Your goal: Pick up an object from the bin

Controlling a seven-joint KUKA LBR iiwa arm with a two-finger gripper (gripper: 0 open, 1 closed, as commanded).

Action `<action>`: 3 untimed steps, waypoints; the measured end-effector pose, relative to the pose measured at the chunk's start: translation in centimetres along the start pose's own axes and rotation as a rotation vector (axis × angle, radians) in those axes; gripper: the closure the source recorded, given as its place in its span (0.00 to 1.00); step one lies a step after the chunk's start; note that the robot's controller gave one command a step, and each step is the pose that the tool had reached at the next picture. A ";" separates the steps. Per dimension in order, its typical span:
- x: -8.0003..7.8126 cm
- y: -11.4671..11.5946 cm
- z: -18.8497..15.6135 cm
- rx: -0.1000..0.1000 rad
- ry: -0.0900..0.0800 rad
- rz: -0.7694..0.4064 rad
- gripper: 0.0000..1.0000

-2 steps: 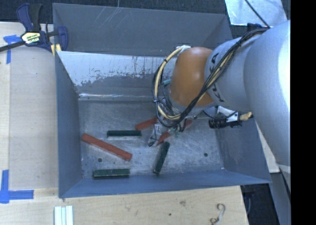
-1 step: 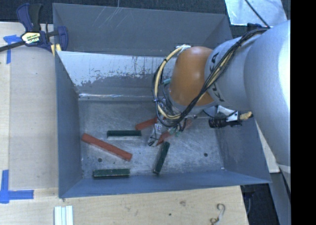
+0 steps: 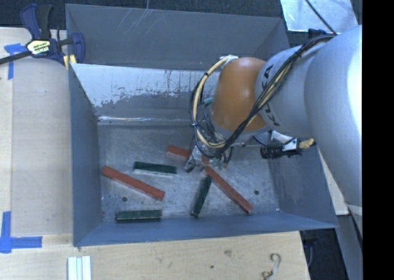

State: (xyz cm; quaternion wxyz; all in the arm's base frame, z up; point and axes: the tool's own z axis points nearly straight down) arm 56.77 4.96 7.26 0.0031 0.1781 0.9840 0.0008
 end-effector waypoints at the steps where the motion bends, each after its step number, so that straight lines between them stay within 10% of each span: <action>1: -0.1 0.0 -0.9 0.001 0.001 -0.001 1.00; 3: -0.7 0.0 -12.2 -0.001 -0.002 -0.005 1.00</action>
Offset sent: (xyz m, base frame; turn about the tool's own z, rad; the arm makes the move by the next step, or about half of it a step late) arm -0.0001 0.0000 0.0081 0.0000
